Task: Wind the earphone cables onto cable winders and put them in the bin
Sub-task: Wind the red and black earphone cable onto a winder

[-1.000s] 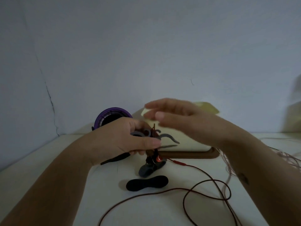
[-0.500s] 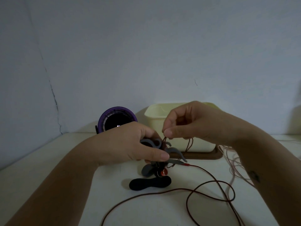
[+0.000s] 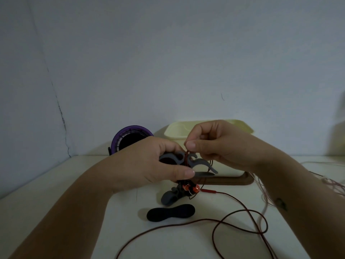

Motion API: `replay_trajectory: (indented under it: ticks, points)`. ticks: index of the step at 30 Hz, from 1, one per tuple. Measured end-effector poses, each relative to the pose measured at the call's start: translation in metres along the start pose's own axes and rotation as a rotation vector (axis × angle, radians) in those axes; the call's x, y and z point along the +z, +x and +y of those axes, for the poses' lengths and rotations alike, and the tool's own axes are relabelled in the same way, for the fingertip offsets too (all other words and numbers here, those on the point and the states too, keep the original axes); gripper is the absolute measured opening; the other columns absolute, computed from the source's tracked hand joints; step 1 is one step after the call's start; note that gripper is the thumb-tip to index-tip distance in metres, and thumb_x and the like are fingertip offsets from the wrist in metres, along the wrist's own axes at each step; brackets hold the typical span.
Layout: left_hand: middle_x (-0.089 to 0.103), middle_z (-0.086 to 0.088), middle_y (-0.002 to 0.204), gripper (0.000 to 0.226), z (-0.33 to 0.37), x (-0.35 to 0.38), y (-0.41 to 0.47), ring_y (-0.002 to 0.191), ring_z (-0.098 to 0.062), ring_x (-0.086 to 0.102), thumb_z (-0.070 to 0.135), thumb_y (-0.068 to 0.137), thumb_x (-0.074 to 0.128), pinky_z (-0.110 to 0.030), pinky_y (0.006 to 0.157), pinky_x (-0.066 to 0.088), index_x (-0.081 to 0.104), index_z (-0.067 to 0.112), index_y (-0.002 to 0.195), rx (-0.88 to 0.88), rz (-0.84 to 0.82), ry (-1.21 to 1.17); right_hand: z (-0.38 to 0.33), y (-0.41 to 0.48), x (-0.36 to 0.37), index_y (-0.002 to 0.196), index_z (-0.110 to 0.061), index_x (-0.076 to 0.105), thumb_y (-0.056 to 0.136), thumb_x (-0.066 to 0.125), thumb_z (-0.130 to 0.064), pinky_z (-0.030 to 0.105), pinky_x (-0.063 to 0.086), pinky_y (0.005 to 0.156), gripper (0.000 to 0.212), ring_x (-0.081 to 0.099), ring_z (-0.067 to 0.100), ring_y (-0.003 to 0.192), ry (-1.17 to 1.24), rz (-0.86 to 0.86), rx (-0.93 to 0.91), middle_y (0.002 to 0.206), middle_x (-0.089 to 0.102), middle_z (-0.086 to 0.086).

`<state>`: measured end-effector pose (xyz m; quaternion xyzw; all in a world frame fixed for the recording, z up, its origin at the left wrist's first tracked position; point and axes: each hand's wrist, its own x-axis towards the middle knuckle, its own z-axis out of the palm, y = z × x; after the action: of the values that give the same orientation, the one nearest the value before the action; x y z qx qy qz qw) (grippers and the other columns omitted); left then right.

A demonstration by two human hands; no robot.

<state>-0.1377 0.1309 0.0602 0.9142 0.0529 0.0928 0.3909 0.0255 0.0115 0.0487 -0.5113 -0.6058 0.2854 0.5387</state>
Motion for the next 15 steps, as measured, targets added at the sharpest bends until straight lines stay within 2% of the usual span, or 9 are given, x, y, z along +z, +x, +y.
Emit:
replay_trajectory:
  ticks: [4,6,7,9,11,12,13,15]
  points:
    - [0.073,0.011,0.08,0.024,0.005,0.0,-0.002,0.075,-0.003,0.069,0.046,0.057,0.072,-0.013,0.067,0.051,0.073,0.036,0.079,0.029,0.067,-0.009,0.009,0.005,-0.003,0.079,-0.017,0.071,0.062,0.084,-0.034,0.027,0.041,0.063,0.027,0.051,0.027,0.07,0.142,-0.046,-0.012,0.072,0.062,0.005]
    - [0.073,0.011,0.081,0.027,0.006,0.0,-0.003,0.075,-0.003,0.068,0.05,0.055,0.071,-0.014,0.067,0.052,0.073,0.038,0.079,0.047,0.096,0.017,0.014,0.006,-0.004,0.084,-0.018,0.072,0.061,0.081,-0.028,0.025,0.048,0.064,0.026,0.062,0.022,0.073,0.225,-0.039,-0.006,0.076,0.063,0.007]
    - [0.073,0.011,0.084,0.03,0.006,0.001,-0.003,0.077,-0.003,0.069,0.052,0.054,0.07,-0.015,0.07,0.054,0.073,0.037,0.08,0.047,0.112,0.038,0.014,0.006,-0.002,0.086,-0.019,0.072,0.063,0.08,-0.026,0.025,0.049,0.065,0.026,0.063,0.021,0.075,0.242,-0.034,0.005,0.079,0.064,0.009]
    - [0.073,0.013,0.088,0.034,0.006,0.003,-0.002,0.08,-0.003,0.069,0.057,0.052,0.069,-0.018,0.074,0.054,0.072,0.038,0.08,0.031,0.156,0.078,0.019,0.007,0.0,0.091,-0.018,0.071,0.069,0.082,-0.024,0.028,0.045,0.067,0.024,0.057,0.028,0.079,0.227,-0.013,0.03,0.085,0.06,0.016]
    - [0.072,0.013,0.085,0.04,0.004,0.003,-0.002,0.076,-0.003,0.068,0.061,0.048,0.068,-0.02,0.07,0.054,0.068,0.036,0.08,0.015,0.221,0.106,0.021,0.007,0.002,0.089,-0.014,0.068,0.075,0.075,-0.02,0.027,0.042,0.063,0.016,0.056,0.025,0.076,0.218,0.035,0.076,0.085,0.061,0.015]
    - [0.072,0.013,0.082,0.043,0.002,0.002,-0.001,0.073,-0.004,0.068,0.061,0.048,0.068,-0.021,0.067,0.053,0.065,0.034,0.082,0.013,0.248,0.112,0.024,0.007,0.004,0.088,-0.011,0.066,0.076,0.071,-0.019,0.023,0.04,0.059,0.015,0.057,0.017,0.068,0.217,0.05,0.098,0.08,0.063,0.01]
    - [0.072,0.013,0.081,0.047,0.001,0.001,-0.001,0.071,-0.004,0.067,0.061,0.049,0.069,-0.022,0.066,0.053,0.064,0.034,0.086,0.012,0.267,0.099,0.025,0.007,0.008,0.088,-0.008,0.063,0.076,0.067,-0.018,0.02,0.035,0.053,0.015,0.054,0.009,0.06,0.226,0.058,0.124,0.074,0.062,0.005]
    - [0.071,0.018,0.082,0.05,0.001,-0.001,-0.001,0.068,0.0,0.067,0.057,0.054,0.068,-0.018,0.063,0.05,0.061,0.037,0.099,0.01,0.274,0.035,0.03,0.009,0.014,0.089,-0.006,0.06,0.08,0.065,-0.016,0.02,0.025,0.051,0.014,0.04,0.007,0.053,0.276,0.052,0.148,0.071,0.056,0.007]
